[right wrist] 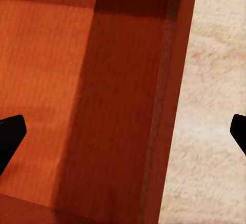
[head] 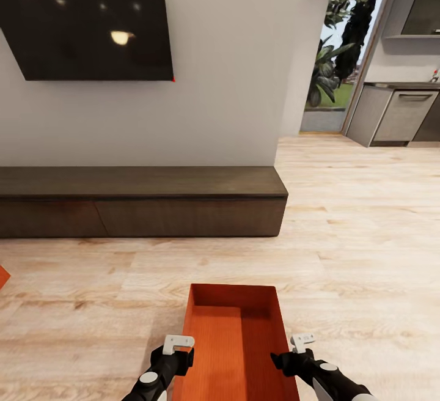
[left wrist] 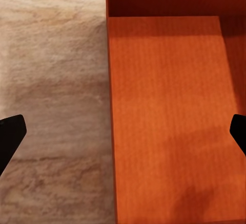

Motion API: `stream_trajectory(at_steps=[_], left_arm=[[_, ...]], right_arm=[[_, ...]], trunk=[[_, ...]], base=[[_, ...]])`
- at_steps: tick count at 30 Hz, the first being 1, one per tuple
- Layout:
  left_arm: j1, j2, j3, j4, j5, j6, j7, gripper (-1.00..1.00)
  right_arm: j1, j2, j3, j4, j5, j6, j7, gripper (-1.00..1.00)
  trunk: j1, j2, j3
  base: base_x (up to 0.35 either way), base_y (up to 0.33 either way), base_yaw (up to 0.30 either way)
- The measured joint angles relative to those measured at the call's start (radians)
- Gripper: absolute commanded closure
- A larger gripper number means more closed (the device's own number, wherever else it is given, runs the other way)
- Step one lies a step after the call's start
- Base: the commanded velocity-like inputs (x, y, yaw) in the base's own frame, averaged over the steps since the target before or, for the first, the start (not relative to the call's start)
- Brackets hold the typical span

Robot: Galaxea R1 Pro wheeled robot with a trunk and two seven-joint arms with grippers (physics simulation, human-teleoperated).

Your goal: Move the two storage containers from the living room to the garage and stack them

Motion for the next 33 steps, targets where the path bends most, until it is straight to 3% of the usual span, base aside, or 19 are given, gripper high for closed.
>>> stream_trajectory(at_steps=[11, 27, 33], left_arm=[[0.0, 0.0, 0.0, 0.0, 0.001, 0.001, -0.001, -1.0], [0.0, -0.005, 0.0, 0.002, 0.003, 0.001, -0.002, -1.0], [0.0, -0.005, 0.001, 0.003, 0.003, 0.001, -0.002, -1.0]], right_arm=[[0.0, -0.001, 0.0, 0.0, -0.001, 0.0, 0.0, -1.0], [0.0, -0.001, 0.0, 0.0, -0.001, 0.0, 0.0, -1.0], [0.0, -0.001, 0.0, 0.0, -0.001, 0.0, 0.0, -1.0]], trunk=[[0.0, 0.0, 0.0], [0.061, -0.112, -0.05], [0.064, -0.113, -0.073]], base=[[0.0, 0.0, 0.0], [0.0, 0.0, 0.0], [0.0, 0.0, 0.0]])
